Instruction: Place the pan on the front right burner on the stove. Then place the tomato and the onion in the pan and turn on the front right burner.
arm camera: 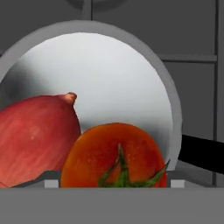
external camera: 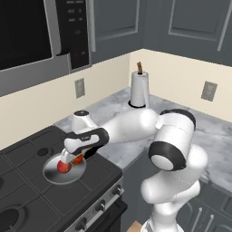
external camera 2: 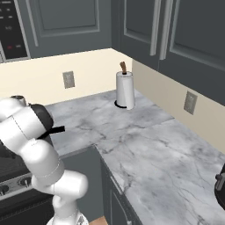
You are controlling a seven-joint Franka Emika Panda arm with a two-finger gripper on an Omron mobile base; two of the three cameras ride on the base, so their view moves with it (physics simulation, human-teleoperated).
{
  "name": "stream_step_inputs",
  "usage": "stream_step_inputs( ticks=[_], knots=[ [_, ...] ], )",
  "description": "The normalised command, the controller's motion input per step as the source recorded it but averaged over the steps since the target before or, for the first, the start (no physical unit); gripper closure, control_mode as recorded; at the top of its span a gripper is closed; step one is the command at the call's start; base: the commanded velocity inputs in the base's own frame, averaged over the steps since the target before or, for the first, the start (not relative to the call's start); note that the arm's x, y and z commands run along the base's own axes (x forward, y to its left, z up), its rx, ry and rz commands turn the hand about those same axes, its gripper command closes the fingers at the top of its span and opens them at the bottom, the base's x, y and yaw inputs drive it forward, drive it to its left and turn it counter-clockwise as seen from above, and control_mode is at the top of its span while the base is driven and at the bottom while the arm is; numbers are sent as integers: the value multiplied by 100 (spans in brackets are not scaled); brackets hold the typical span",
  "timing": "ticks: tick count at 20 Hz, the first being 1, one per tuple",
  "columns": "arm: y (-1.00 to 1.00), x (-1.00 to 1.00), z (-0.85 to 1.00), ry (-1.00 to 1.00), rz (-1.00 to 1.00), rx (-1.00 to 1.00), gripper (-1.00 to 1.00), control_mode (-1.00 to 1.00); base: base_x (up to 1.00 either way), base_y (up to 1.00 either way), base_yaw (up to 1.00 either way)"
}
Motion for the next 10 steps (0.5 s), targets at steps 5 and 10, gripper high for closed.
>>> stream_step_inputs(
  ticks=[5, 10],
  knots=[
    [1, 0, -7, 0, 0, -1, -100, -100, 0, 0, 0],
    [0, -2, 0, 0, 0, 0, -100, -100, 0, 0, 0]
  ],
)
